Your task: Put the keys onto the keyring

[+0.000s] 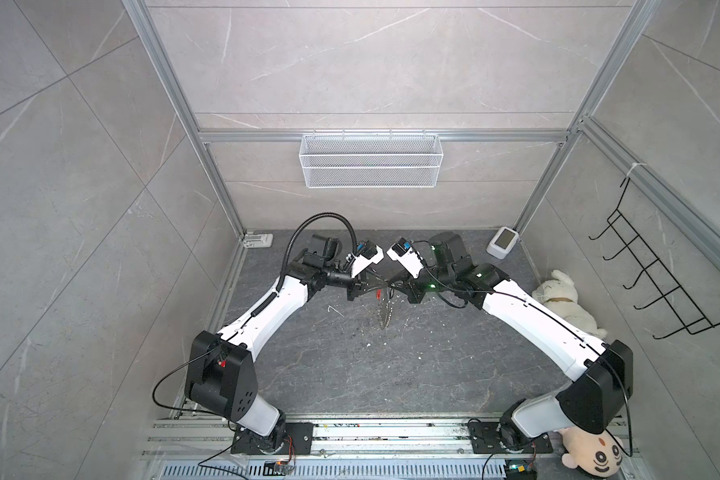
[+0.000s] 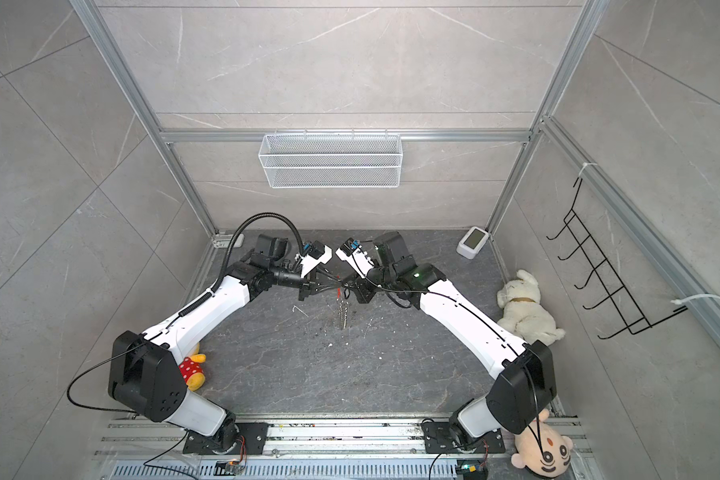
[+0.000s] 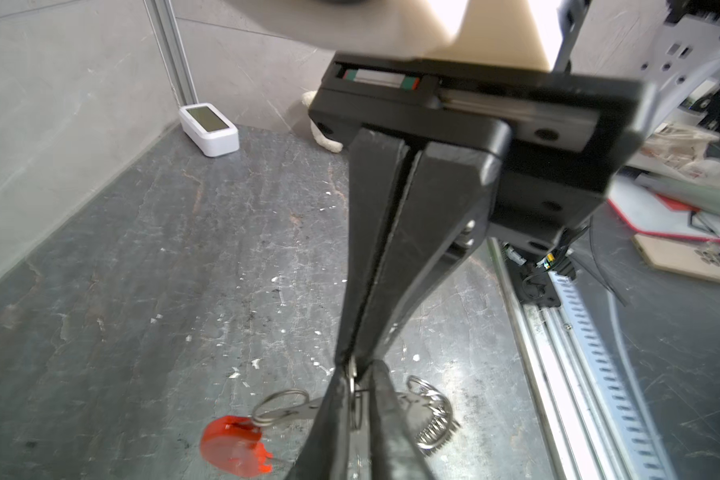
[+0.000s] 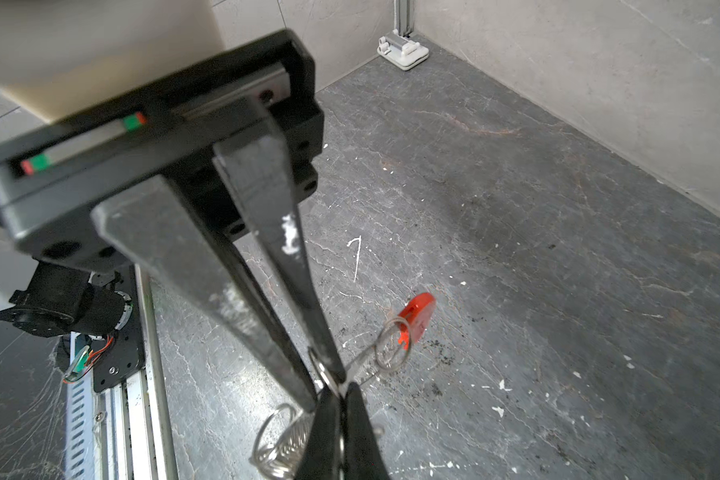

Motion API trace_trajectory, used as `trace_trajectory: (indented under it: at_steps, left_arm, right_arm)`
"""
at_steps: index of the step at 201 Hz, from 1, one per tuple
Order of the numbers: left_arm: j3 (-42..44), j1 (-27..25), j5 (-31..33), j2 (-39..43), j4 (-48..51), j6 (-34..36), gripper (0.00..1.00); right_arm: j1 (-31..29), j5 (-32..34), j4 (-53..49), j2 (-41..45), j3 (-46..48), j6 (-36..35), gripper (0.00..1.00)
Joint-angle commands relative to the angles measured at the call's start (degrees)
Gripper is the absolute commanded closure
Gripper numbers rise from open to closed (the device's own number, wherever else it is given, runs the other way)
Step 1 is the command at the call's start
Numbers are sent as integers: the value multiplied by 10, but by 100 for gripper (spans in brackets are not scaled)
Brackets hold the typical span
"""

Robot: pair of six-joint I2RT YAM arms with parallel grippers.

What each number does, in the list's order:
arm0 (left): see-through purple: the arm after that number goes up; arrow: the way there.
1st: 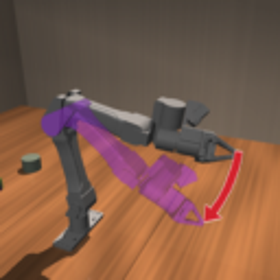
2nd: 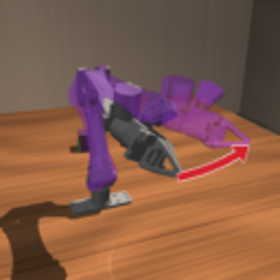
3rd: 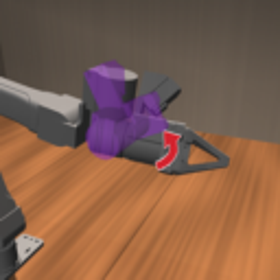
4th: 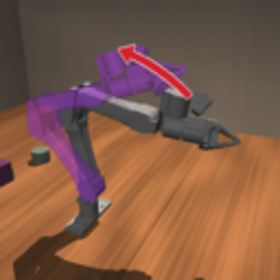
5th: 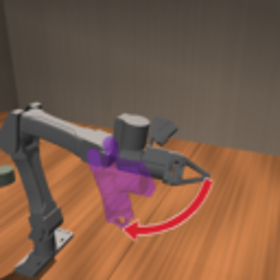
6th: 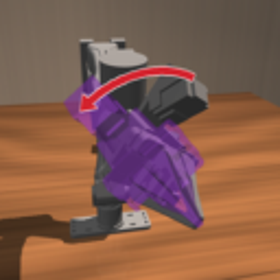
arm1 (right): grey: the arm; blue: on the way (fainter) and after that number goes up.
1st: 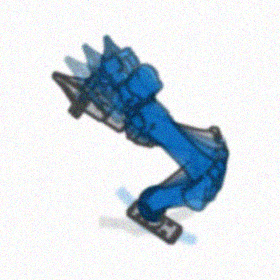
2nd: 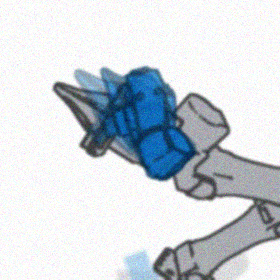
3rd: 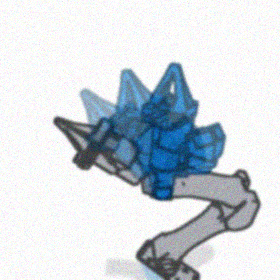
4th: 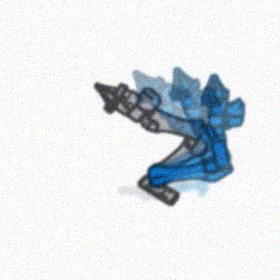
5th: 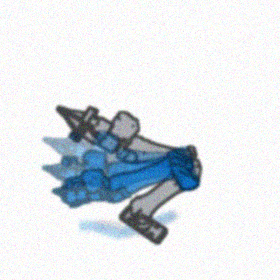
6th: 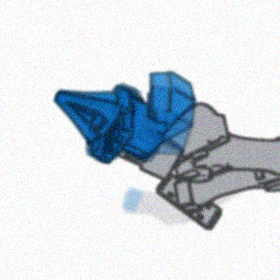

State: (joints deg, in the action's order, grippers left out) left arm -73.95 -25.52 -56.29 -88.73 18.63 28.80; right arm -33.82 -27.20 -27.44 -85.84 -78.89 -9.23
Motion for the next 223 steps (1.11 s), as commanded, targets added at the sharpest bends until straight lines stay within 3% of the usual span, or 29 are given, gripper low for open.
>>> trace_trajectory:
  at_steps: [1,34,58,72,82,123,155,223]
  left_arm:
    - [-26,-1,-23,-9,3,6,99]
    - [-21,-1,-43,-6,2,15,100]
    - [30,2,-43,19,-105,-30,100]
    - [54,8,-46,30,-162,-67,100]
    - [61,11,-52,34,-185,-91,100]
    - [79,14,-65,49,-236,-128,100]
    - [70,19,-72,49,-233,-138,100]
    - [67,19,-61,53,-232,-155,100]
  right_arm:
    - [-6,-10,5,4,-24,-11,100]
    - [-6,-10,5,7,-27,-4,100]
    - [-5,-6,18,20,-18,15,100]
    - [-1,-4,25,35,-8,25,80]
    - [5,-6,32,47,5,35,73]
    - [85,-141,130,89,88,119,61]
    - [84,-170,130,71,84,112,60]
    - [-2,24,126,67,88,60,64]
